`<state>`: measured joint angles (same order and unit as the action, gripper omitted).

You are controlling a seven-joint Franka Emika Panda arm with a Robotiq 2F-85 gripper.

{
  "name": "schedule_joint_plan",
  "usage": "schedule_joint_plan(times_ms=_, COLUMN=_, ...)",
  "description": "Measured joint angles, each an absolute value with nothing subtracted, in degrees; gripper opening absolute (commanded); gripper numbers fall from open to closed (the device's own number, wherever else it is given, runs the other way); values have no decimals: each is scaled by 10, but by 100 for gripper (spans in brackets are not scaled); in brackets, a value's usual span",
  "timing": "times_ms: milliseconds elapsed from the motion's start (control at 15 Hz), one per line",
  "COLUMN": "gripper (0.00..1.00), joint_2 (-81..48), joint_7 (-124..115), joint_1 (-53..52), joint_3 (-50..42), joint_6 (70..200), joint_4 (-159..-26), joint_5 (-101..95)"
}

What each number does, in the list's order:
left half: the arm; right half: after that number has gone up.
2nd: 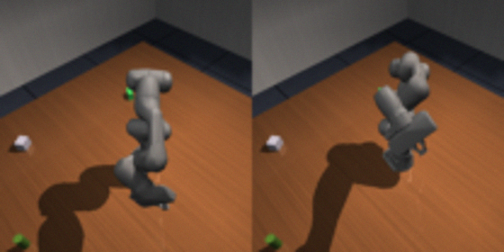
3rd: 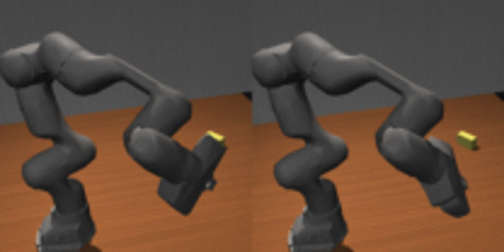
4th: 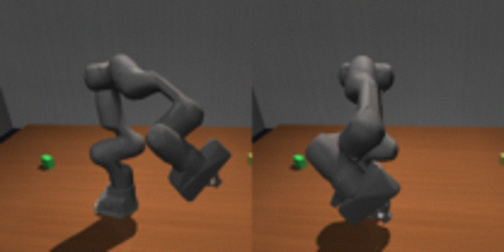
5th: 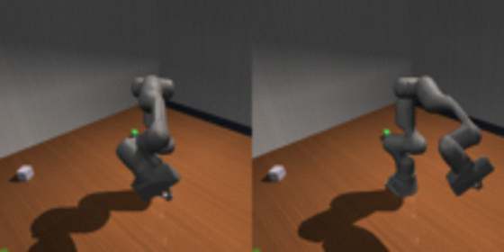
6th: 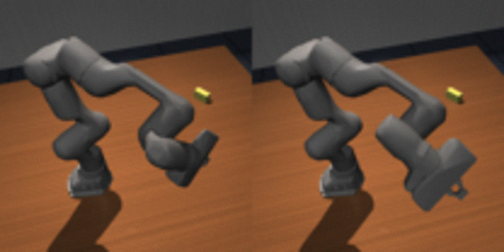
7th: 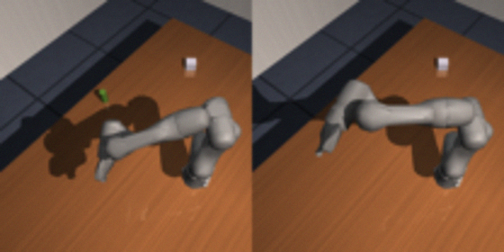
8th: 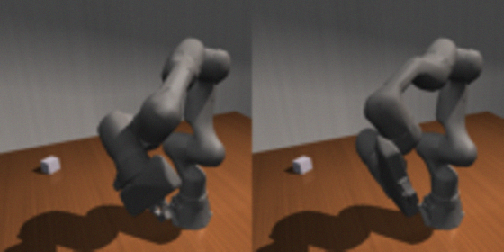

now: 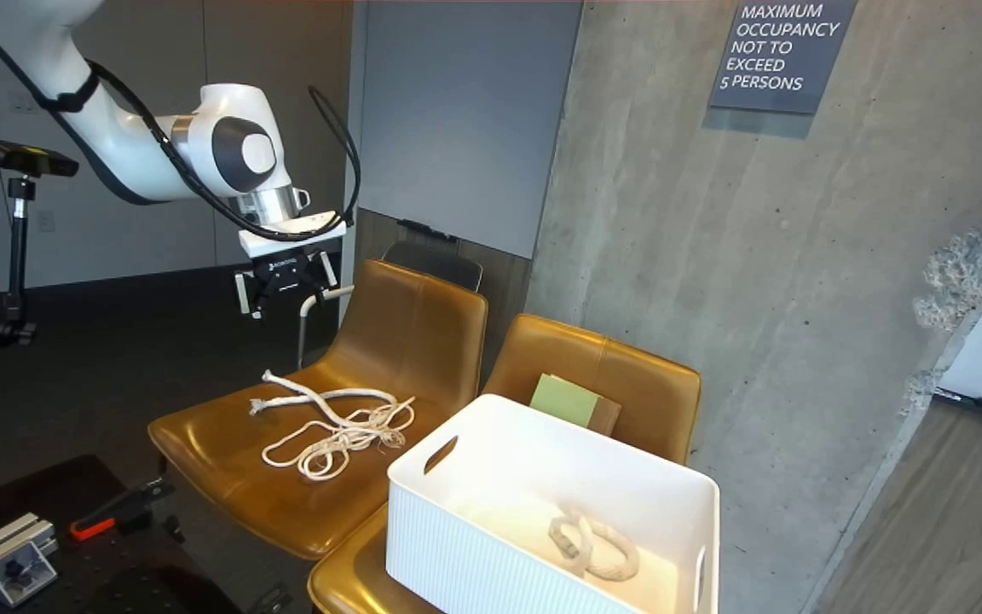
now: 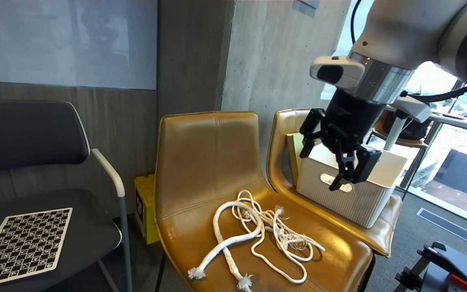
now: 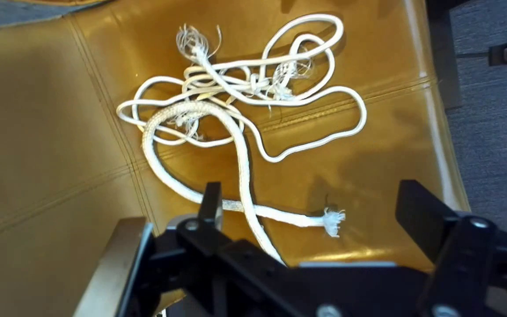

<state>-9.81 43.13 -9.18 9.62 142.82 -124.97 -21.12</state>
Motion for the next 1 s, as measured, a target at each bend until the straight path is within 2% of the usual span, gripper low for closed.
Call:
schedule_joint_plan(times_ms=533, gripper=100, joint_2=-361, joint_7=539, joint_1=-102, joint_3=98, joint_6=1428, joint_4=-1042, joint_5=-231)
schedule_joint_plan(times_ms=1000, gripper=100, joint_2=-506, joint_7=556, joint_1=-186, joint_3=90, joint_6=1427, joint_4=-933, joint_5=-290)
